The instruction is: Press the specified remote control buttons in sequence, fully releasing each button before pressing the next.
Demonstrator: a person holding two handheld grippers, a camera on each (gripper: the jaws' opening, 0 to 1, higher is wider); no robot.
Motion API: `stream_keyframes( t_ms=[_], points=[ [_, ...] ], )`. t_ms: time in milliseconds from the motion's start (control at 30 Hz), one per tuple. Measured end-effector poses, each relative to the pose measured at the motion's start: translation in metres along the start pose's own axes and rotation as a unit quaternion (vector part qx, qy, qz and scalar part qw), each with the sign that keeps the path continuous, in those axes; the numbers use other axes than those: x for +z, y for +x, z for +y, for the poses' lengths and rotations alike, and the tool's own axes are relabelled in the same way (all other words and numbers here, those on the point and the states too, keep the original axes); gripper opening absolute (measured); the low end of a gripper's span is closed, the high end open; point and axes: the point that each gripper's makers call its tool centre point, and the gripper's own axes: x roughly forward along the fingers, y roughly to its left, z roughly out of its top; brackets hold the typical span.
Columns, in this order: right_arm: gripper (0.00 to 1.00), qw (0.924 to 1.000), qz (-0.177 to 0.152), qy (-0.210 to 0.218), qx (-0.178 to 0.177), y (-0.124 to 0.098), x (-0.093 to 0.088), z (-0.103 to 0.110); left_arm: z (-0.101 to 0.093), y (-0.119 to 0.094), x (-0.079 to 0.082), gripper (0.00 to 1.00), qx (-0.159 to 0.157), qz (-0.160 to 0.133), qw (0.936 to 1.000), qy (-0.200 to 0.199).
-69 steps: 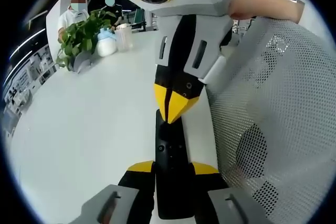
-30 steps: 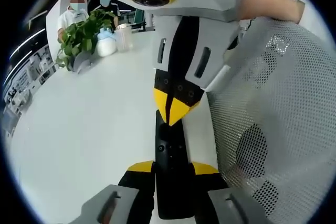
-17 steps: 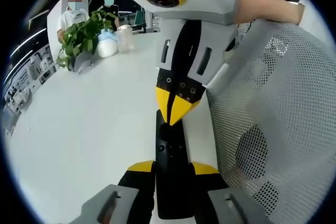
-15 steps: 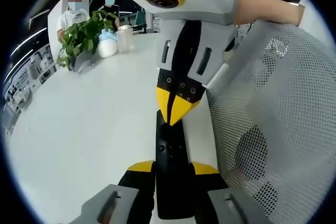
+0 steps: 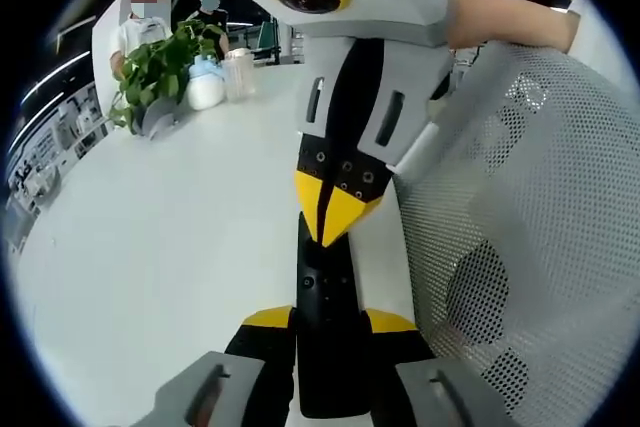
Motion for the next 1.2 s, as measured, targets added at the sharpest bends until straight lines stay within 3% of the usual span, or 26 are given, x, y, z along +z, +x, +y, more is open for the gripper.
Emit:
stream_keyframes(
  t_ms=[500, 800, 967, 1200],
  points=[
    [0.0, 1.0, -0.004, -0.008, -0.001, 0.0009, -0.0014, -0.0001, -0.0006, -0.0004, 0.0002, 0.25, 0.0, -0.001, 1.0, 0.001],
    [0.0, 0.9992, -0.001, -0.039, -0.008, 0.0012, -0.0009, 0.0012, -0.0004, -0.0002, -0.0002, 0.25, 0.001, -0.002, 1.0, -0.001],
    [0.0, 0.9999, 0.001, 0.008, -0.009, 0.001, -0.0005, -0.0008, 0.0, 0.0, -0.0001, 0.25, 0.001, -0.003, 1.0, -0.002],
    [0.0, 0.9997, -0.005, 0.023, 0.004, 0.001, 0.0028, 0.0, 0.0004, 0.0, 0.0002, 0.25, 0.002, -0.004, 1.0, -0.003]
  ],
)
